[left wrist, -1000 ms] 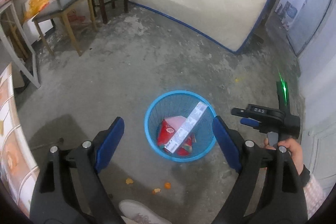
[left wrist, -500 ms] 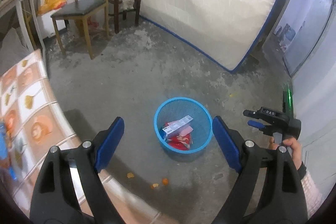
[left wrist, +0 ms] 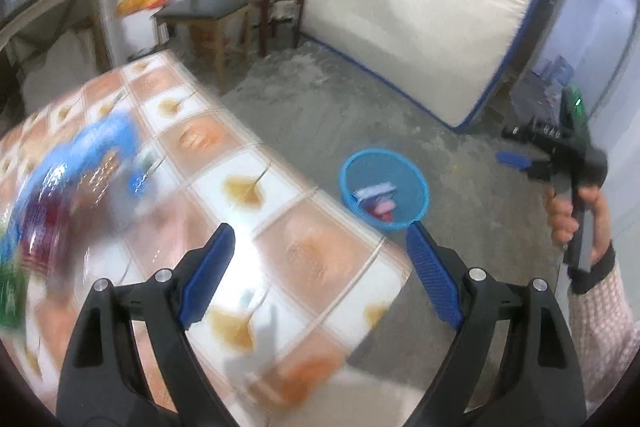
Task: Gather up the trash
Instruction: 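Move both tools back over the table toward the blue snack bag, then grasp the blue snack bag with the left tool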
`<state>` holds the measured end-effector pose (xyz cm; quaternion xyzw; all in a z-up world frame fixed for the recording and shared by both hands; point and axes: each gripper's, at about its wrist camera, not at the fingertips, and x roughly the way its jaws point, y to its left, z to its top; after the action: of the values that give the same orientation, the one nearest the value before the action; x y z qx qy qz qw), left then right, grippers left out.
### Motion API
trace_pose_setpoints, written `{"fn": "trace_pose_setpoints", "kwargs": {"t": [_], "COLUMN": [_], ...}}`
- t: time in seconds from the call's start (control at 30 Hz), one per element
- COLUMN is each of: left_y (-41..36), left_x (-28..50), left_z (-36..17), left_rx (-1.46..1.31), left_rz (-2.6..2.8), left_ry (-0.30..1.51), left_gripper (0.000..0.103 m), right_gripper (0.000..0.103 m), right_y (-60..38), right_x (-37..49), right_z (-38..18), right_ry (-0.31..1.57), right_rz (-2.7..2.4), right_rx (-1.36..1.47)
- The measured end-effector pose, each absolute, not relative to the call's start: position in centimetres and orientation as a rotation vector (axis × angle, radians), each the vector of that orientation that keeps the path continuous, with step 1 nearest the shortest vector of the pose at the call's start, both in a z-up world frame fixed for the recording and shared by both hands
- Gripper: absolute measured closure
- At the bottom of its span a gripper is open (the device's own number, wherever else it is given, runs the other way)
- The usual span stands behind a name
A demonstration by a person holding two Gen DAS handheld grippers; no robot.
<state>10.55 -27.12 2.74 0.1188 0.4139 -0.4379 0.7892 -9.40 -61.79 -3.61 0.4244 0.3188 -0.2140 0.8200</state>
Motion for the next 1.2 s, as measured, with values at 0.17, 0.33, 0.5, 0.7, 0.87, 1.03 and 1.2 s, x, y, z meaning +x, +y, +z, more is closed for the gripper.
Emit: {"fn": "trace_pose_setpoints", "kwargs": {"t": [0.17, 0.33, 0.5, 0.7, 0.87, 1.03, 1.2], "left_y": [-19.4, -12.2, -6.7, -2.8, -1.1, -0.6, -1.5], "left_x": [9.5, 10.1, 11.2, 12.3, 14.6, 16.8, 20.1], "left_z": [2.4, 2.2, 2.6, 2.9, 1.9, 1.4, 2.7], "left_rx": [0.185, 0.040, -0.050, -0.136, -0.216, -0.274, -0.278], "left_rz": [-0.774, -0.616, -0.534, -0.516, -0.554, -0.605, -0.682], "left_ry": [0.851, 0.835, 0.822, 0.782, 0.807, 0.813, 0.744], "left_gripper": [0.020, 0.015, 0.009, 0.008, 0.008, 0.009, 0.009], "right_gripper": [0.016, 0.007, 0.007, 0.007, 0.007, 0.007, 0.007], "right_y": [-55.9, -48.5, -41.9, -36.3, -33.9, -33.1, -33.7], "right_x": [-4.2, 1.2, 5.2, 8.6, 11.5, 15.7, 20.0], "right_z": [-1.0, 2.4, 5.3, 8.0, 9.1, 8.4, 6.4], "right_ry": [0.787, 0.794, 0.762, 0.713, 0.714, 0.805, 0.848], "right_rz": [-0.481, -0.444, -0.380, -0.266, -0.073, 0.078, 0.153], "right_rx": [0.698, 0.455, 0.292, 0.254, 0.315, 0.420, 0.526]}}
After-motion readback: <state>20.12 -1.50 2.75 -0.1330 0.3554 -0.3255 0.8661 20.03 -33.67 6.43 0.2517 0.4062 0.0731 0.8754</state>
